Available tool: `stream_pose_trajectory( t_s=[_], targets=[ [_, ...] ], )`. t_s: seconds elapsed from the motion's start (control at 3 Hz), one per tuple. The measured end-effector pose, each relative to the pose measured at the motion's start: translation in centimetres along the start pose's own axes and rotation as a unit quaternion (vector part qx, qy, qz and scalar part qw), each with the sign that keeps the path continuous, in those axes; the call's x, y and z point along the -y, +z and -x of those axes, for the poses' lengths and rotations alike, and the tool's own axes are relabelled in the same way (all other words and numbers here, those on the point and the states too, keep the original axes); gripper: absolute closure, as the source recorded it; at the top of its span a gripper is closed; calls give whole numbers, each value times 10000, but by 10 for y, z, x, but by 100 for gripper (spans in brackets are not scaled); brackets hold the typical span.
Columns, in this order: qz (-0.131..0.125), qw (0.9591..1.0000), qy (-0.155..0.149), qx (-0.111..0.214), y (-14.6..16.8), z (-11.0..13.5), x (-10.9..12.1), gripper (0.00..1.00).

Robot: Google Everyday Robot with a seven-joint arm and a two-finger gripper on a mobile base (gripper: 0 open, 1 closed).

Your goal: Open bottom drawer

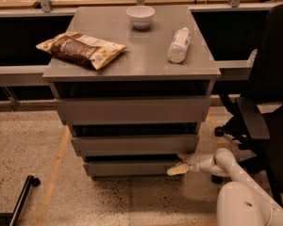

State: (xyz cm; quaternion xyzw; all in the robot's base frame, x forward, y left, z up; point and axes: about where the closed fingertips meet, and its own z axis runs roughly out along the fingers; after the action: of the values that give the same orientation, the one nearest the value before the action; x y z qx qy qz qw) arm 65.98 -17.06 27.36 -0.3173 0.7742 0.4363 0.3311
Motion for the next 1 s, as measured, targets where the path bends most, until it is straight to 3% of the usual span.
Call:
stream_pose_trajectory(
  t_s=[0.33, 1.0],
  targets=[
    [0, 10000, 0, 0, 0, 0, 0, 0],
    [-773, 9965, -72, 299, 21, -4, 9, 0]
  ],
)
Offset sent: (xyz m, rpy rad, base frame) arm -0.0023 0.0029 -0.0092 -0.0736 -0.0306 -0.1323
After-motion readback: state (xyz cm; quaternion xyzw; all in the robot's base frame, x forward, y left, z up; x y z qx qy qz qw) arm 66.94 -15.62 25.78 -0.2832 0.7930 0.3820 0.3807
